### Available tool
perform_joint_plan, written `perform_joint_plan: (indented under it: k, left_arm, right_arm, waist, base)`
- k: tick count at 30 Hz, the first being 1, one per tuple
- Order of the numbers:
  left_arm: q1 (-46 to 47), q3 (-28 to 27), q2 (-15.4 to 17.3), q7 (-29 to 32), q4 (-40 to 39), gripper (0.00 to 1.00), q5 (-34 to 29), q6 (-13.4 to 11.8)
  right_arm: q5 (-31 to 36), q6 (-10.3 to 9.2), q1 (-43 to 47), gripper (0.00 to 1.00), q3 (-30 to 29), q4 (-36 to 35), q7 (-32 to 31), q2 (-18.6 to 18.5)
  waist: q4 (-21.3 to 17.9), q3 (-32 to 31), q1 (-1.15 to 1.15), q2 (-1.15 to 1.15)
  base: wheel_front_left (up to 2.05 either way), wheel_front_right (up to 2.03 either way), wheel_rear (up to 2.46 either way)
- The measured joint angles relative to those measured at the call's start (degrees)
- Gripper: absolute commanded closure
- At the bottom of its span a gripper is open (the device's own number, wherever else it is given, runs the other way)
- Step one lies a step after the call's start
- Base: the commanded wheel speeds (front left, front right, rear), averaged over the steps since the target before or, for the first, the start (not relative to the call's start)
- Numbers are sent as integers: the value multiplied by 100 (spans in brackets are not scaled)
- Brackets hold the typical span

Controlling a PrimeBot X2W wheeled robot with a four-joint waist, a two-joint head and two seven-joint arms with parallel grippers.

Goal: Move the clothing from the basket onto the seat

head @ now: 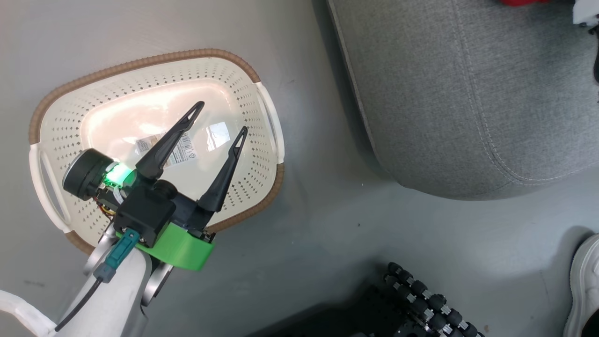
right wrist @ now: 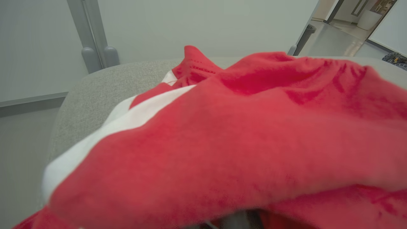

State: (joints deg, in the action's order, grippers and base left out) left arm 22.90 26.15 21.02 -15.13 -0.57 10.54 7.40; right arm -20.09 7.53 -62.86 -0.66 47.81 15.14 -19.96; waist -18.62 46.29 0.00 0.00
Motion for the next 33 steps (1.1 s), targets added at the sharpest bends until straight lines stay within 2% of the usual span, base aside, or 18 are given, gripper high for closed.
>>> perform_joint_plan:
  k: [1,2,11,20,25,28,33]
  left_arm:
    - [-8,-2,-1,0,14,0,1,0]
    - [-19,1,-2,0,31,0,3,0]
    - [-60,12,-92,0,132,0,62,0]
    - [-198,-60,-470,0,291,0,147,0]
    - [-404,-211,-641,0,401,0,183,0]
    - [-560,-361,-747,0,424,0,204,0]
    - [-764,-593,-802,0,442,0,214,0]
  right_arm:
    - [-82,-1,1,24,75,23,0,15]
    - [-168,0,1,0,138,66,0,26]
    - [-517,0,158,0,776,267,-1,-118]
    - [-909,0,522,0,1824,318,-1,-244]
    - [-1209,0,851,0,2154,-155,-1,-404]
    - [-1435,0,1113,0,2164,-586,-2,-413]
    - [-1365,0,1477,0,2075,-1529,-1,-505]
  waist:
    - [-17,-27,0,0]
    - [-34,-59,0,0]
    - [-144,-429,0,0]
    - [-259,-1037,0,0]
    - [-374,-1479,-1,0]
    - [-465,-1750,-1,0]
    - [-700,-2152,-1,0]
  base:
    - [0,0,0]
    - [0,0,0]
    - [0,0,0]
    - [0,0,0]
    - [0,0,0]
    - [0,0,0]
    - [0,0,0]
